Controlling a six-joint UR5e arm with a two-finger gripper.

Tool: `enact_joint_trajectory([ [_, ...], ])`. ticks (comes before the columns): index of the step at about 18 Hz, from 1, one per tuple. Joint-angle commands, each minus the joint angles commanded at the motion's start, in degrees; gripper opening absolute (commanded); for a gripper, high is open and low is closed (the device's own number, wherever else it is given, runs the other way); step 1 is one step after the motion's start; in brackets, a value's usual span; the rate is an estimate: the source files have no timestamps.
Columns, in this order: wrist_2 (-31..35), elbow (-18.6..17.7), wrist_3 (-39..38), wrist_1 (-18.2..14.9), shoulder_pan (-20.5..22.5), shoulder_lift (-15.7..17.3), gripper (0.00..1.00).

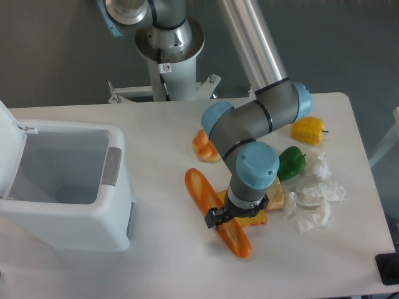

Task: Pick up the long bread
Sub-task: 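Lower the gripper onto the long orange bread and close on it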

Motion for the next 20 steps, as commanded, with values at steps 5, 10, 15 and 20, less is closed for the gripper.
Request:
enact_joint_trajectory([
  [5,0.1,0.8,-0.5,0.0,-1.0,-1.7,1.00],
  [10,0.1,0.8,-1.3,0.0,-1.1,-1.6,1.00],
  [15,0.1,1.2,-1.4,0.0,-1.1,-1.8,0.96],
  [20,0.2,1.7,-3.0,-0.1,-1.1,-1.9,0.68],
])
